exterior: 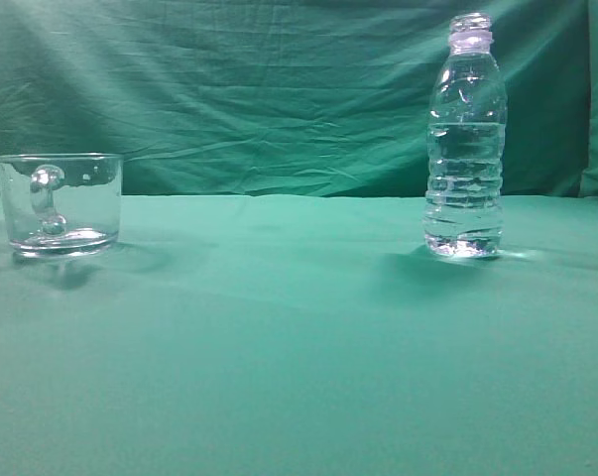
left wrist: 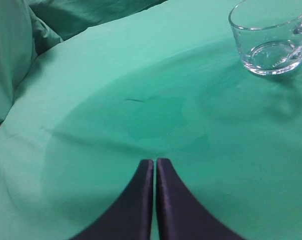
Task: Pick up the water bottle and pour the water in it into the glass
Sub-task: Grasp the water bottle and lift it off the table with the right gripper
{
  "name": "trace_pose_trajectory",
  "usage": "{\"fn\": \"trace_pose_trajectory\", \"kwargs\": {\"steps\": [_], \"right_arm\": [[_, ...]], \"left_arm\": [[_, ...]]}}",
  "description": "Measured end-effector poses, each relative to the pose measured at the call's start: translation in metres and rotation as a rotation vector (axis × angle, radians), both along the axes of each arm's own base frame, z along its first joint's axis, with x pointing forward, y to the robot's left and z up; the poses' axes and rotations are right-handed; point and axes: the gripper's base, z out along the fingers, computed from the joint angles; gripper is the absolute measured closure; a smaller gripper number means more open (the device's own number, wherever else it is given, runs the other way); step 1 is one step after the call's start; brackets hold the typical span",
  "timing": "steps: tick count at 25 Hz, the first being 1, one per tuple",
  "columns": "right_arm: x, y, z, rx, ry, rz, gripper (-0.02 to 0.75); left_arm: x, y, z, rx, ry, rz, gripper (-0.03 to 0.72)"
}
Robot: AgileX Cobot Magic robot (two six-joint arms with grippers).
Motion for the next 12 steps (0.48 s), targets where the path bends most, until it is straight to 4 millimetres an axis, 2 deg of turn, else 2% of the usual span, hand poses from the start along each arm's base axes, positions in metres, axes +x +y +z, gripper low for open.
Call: {"fn": "trace_pose_trajectory", "kwargs": {"steps": [3,7,9,12], "right_arm": [[0.002,0.005,0.017,0.086,-0.189,0.039,0.738],[0.0,0.011,0.042,0.113,-0.462,0.12,0.738],[-0.001,0.012,0.046,0.12,-0.485,0.129,0.738],[0.004,0.011,0.061,0.124,-0.431,0.114,0.738]], "left_arm": [[0.0,0.0,0.0,0.0,0.0,0.0,0.688],[0.0,0.0,0.0,0.0,0.0,0.0,0.688],[0.0,0.0,0.0,0.0,0.0,0.0,0.688],[0.0,0.0,0.0,0.0,0.0,0.0,0.688]]}}
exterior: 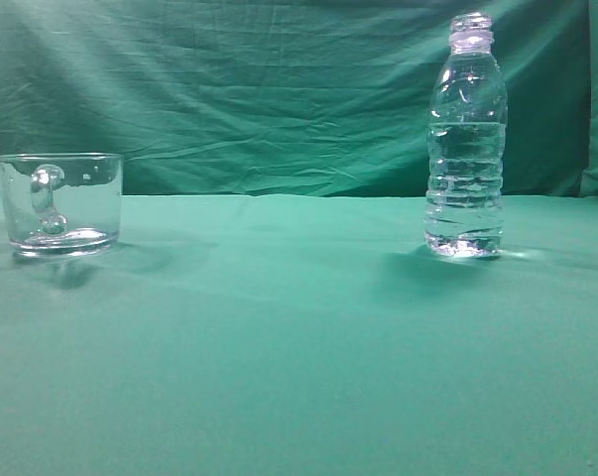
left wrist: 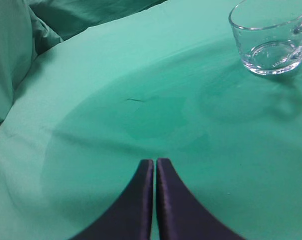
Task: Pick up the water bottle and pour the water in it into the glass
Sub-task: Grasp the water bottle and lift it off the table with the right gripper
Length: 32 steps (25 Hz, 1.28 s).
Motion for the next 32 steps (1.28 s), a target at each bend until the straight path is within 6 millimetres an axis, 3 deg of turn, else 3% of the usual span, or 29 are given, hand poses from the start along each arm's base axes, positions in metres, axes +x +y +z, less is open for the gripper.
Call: {"fn": "trace_pose_trajectory", "kwargs": {"steps": [5,8,14,25,26,27,32], "right_arm": [[0.024,0.002,0.025,0.011,0.11,0.001,0.738],[0.04,0.004,0.025,0.031,0.199,0.005,0.738],[0.073,0.013,0.012,0.003,0.285,0.069,0.738],[0.121,0.049,-0.02,-0.117,0.442,0.326,0.738],[0.126,0.05,-0.021,-0.115,0.446,0.333,0.69],[0.131,0.052,-0.023,-0.113,0.456,0.341,0.69],[0.156,0.061,-0.032,-0.084,0.467,0.393,0.363]], "left_arm": [[0.0,0.0,0.0,0.0,0.0,0.0,0.688],[0.0,0.0,0.0,0.0,0.0,0.0,0.688],[0.0,0.0,0.0,0.0,0.0,0.0,0.688],[0.0,0.0,0.0,0.0,0.0,0.0,0.688],[0.0,0.0,0.0,0.0,0.0,0.0,0.688],[0.0,0.0,0.0,0.0,0.0,0.0,0.688],[0.0,0.0,0.0,0.0,0.0,0.0,0.688]]}}
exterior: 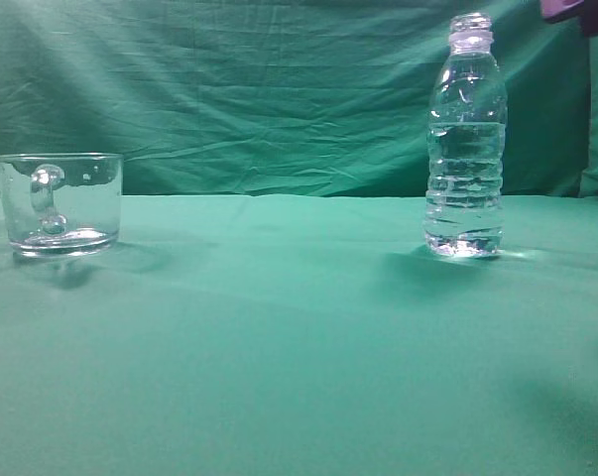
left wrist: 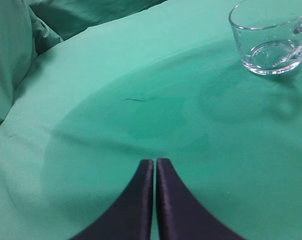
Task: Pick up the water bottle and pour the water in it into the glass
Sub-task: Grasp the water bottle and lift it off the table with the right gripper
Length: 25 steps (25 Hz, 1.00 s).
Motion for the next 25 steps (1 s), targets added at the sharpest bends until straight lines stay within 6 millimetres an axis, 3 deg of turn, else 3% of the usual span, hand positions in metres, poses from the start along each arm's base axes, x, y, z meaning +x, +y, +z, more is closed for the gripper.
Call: {"fn": "trace_pose_trajectory", "kwargs": {"steps": [3,5,18,25], "right_arm": [[0.015,0.004,-0.009,0.014,0.025,0.015,0.146],[0.026,0.006,-0.016,0.011,0.051,0.016,0.083],[0.085,0.018,-0.047,-0.019,0.059,0.036,0.094],[0.106,0.023,-0.065,0.013,0.056,0.045,0.094]], "left_arm": [[0.0,0.0,0.0,0.0,0.0,0.0,0.688],[0.0,0.0,0.0,0.0,0.0,0.0,0.688],[0.0,0.0,0.0,0.0,0.0,0.0,0.688],[0.0,0.0,0.0,0.0,0.0,0.0,0.688]]}}
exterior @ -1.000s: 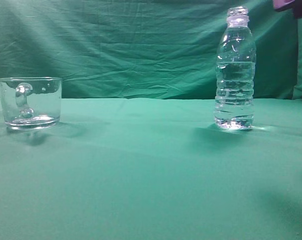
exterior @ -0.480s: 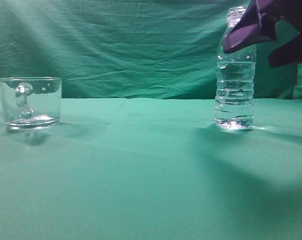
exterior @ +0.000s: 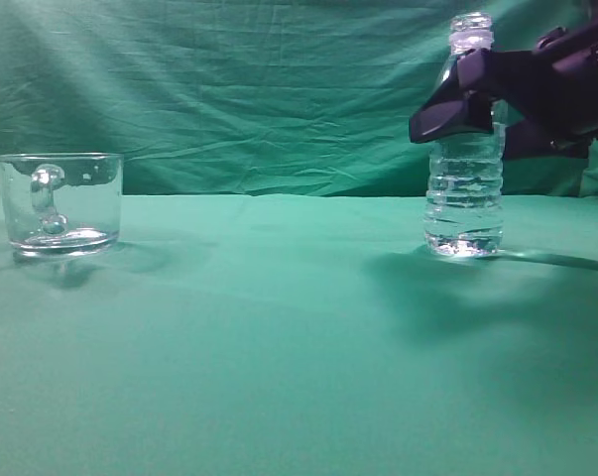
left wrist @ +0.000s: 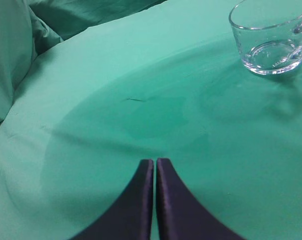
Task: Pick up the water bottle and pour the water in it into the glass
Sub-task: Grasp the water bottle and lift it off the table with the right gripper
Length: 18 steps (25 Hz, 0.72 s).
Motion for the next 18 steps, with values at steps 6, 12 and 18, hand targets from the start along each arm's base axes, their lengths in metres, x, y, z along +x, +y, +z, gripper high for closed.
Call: {"fn": "trace_pose_trajectory", "kwargs": {"steps": [6,12,18], "right_arm": [[0.0052,0.0026,-0.0071,0.021,-0.009,0.014,0.209],[0.0059,0.0028,-0.0088,0.023,-0.012,0.014,0.333],[0.0059,0.0032,-0.0094,0.027,-0.016,0.019,0.426]], "left_arm": [[0.0,0.0,0.0,0.0,0.0,0.0,0.688],[0.0,0.0,0.0,0.0,0.0,0.0,0.688],[0.0,0.0,0.0,0.0,0.0,0.0,0.688]]}}
